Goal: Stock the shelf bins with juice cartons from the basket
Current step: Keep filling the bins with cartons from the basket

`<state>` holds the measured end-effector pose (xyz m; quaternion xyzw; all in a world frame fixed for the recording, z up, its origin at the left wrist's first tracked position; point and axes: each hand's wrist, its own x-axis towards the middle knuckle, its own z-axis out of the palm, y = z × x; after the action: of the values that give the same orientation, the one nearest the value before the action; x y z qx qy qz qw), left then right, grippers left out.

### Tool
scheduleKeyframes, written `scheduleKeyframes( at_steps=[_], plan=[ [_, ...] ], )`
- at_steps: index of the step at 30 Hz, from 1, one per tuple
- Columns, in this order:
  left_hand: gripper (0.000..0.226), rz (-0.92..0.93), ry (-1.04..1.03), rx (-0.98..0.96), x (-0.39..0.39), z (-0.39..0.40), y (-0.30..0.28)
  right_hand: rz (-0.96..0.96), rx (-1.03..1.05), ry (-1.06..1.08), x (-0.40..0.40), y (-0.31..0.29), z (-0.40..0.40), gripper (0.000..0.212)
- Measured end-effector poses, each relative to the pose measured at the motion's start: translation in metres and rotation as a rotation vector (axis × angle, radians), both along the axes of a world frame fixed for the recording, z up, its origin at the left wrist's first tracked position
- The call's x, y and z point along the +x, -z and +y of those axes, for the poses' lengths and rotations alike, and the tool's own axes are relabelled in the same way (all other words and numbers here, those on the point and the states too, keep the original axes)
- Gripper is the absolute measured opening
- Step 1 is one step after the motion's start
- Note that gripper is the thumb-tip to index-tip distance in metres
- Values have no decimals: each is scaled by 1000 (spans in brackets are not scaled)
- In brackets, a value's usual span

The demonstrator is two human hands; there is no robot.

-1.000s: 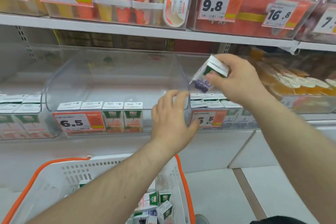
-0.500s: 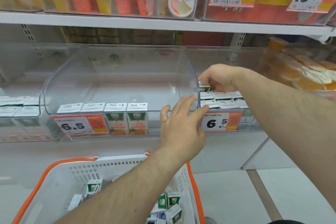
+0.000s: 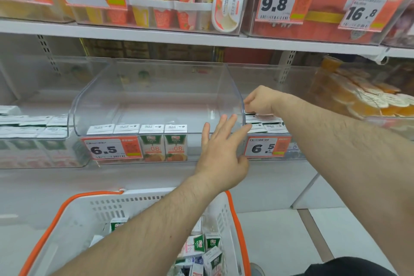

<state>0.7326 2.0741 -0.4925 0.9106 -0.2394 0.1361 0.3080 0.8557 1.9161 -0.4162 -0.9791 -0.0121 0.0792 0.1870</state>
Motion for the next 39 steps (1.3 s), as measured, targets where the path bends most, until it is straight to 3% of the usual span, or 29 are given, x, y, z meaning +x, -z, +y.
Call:
scheduleKeyframes(
  at_steps=[4,6,9,11,16,20,26,29,32,37,39],
  plan=[
    [62,-66,16,-171,-22,20,8,-334,25,187,-16,15,2,21],
    [60,-80,-12,-227,-32,37,15,-676,97,298,-36,21,11,24],
    [55,27,-106,-259,-45,72,32,-1171,212,118,-77,31,40,21],
    [50,162,-168,-245,-56,96,48,-1236,263,-67,-102,49,68,19],
    [45,433,-288,-204,-77,140,92,-861,295,-226,-142,118,127,25],
    [40,583,-343,-215,-85,164,119,-407,253,-97,-147,159,146,21],
    [25,812,-369,-156,-86,193,174,24,232,61,-157,214,144,28],
    [25,978,-274,12,-93,205,201,395,50,14,-163,251,141,26],
    [38,1116,-90,234,-102,212,221,718,-102,-54,-179,283,141,32],
    [52,1300,19,292,-112,220,244,708,-289,-118,-194,324,142,44],
    [61,1323,124,423,-113,220,249,707,-286,-88,-200,339,144,44]
  ],
)
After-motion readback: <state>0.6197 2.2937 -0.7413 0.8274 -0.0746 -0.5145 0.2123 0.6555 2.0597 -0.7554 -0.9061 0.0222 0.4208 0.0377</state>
